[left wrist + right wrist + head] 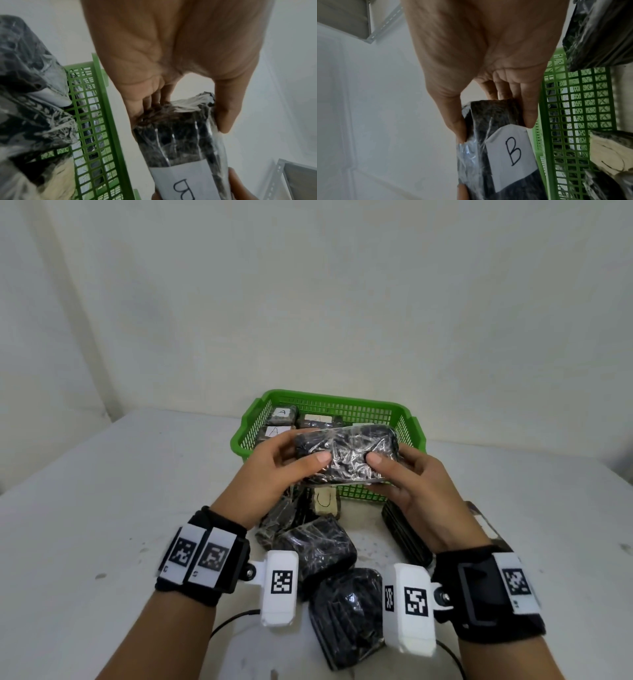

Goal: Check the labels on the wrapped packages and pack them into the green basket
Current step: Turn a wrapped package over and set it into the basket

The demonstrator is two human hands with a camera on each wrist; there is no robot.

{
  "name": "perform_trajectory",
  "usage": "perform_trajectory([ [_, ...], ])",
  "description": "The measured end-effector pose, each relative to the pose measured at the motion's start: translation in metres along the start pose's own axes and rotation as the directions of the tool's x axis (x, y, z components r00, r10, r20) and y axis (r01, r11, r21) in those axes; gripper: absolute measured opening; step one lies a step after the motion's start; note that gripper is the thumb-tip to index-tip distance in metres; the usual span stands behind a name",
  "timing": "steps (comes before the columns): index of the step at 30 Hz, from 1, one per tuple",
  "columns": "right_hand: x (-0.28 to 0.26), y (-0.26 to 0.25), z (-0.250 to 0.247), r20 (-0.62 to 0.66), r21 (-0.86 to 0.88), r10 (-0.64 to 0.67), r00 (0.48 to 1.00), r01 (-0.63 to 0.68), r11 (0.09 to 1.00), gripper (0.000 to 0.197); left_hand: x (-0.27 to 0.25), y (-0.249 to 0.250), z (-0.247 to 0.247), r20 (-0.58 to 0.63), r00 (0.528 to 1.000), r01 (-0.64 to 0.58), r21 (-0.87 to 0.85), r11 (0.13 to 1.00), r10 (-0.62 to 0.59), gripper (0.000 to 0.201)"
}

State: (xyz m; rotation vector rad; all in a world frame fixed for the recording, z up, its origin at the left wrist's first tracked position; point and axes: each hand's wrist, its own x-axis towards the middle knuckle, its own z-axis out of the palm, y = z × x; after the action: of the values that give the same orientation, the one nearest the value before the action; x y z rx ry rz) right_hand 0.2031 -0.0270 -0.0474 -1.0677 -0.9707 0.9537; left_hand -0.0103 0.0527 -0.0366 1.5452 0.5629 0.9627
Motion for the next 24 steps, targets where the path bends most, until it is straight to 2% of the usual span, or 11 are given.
perform_trajectory([
  [2,-0.003,-0.004,0.004,0.04,-0.001,-0.014,0.999,0.014,1.0,0.056,0.0,0.002,0.002,-0.018,1.0,-0.009,0.039,0.999,0.01,0.054],
  [4,-0.006,-0.007,0.007,0.046,-0.019,-0.025,0.999,0.026,0.999,0.065,-0.001,0.002,0.002,0.003,1.0,-0.018,0.074,0.997,0.018,0.057],
  [7,-0.006,-0.005,0.007,0.013,-0.047,-0.058,0.998,0.059,0.997,0.066,-0.002,0.001,0.002,0.029,0.999,-0.016,0.091,0.996,0.014,0.057],
  [10,-0.004,-0.002,0.005,0.027,-0.061,-0.047,0.999,0.049,0.997,0.07,-0.001,0.003,0.002,-0.016,0.999,-0.027,0.093,0.995,0.029,0.051],
  [14,-0.002,0.004,0.002,0.077,-0.135,-0.025,0.997,0.036,0.99,0.091,0.0,0.002,-0.001,-0.044,0.998,-0.033,0.034,0.999,0.035,0.055],
  [16,-0.001,0.005,0.001,0.056,-0.14,-0.046,0.997,0.053,0.989,0.095,0.0,-0.001,-0.001,-0.008,1.0,0.0,-0.006,1.0,0.0,0.056],
  [18,-0.001,0.005,0.001,0.055,-0.13,-0.055,0.997,0.062,0.99,0.097,0.0,0.0,-0.001,-0.008,1.0,-0.015,0.03,0.999,0.015,0.053],
  [20,-0.002,0.005,0.0,0.062,-0.111,-0.062,0.996,0.069,0.991,0.094,0.0,0.001,-0.001,-0.012,0.999,-0.036,0.057,0.998,0.037,0.051],
  [24,0.0,0.005,0.0,0.021,-0.092,-0.07,0.997,0.072,0.993,0.089,-0.001,0.0,-0.001,0.041,0.999,-0.03,0.065,0.997,0.027,0.063],
])
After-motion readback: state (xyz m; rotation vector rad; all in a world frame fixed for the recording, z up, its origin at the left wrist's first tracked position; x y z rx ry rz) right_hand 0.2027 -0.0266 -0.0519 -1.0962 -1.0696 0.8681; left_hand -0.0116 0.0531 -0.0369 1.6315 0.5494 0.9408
